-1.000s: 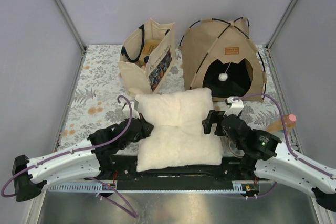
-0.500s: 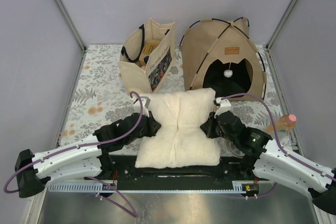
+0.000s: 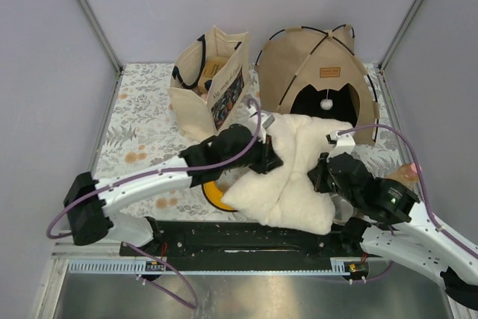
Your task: Set up the pet tent
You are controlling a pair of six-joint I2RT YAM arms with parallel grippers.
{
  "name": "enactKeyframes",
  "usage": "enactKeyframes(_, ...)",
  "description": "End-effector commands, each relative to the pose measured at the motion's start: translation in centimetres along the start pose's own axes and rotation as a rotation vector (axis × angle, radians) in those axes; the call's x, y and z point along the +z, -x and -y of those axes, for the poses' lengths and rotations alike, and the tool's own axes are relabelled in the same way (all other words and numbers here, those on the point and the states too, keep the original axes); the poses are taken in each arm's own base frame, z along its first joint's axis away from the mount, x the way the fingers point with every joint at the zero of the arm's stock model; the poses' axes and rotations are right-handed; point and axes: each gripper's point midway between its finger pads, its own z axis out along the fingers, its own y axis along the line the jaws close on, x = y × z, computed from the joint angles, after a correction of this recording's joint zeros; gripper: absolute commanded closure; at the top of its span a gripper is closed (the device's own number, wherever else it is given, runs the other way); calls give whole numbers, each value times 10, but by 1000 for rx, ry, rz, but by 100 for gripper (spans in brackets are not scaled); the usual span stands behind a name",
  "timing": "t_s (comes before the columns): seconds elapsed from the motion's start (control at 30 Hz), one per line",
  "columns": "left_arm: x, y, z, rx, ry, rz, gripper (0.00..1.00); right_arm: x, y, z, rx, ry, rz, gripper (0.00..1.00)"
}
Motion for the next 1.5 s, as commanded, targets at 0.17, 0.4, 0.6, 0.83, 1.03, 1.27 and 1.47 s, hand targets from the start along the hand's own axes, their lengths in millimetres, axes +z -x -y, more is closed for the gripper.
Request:
enactKeyframes(0.17,58,47,106,20,-360,48,100,-20,40,43,55,-229,199,100)
enactKeyframes(0.4,119,51,76,-26,-194,-39,100,-9,65,42,21,-307,260,100)
enactKeyframes(0.6,147,67,37,-119,-149,-50,100,10,83,29,-7,-283,297,100)
enactKeyframes(0.83,160,81,-2,-219,-157,-49,100,41,98,10,-39,-211,302,100)
enactKeyframes(1.03,159,77,-19,-229,-110,-19,99,70,96,20,-28,-174,234,100)
enactKeyframes(1.27,162,65,-32,-271,-76,-13,99,90,105,50,43,-195,186,100)
enactKeyframes(1.47,167,59,-42,-289,-43,-6,100,113,110,69,97,-242,120,100)
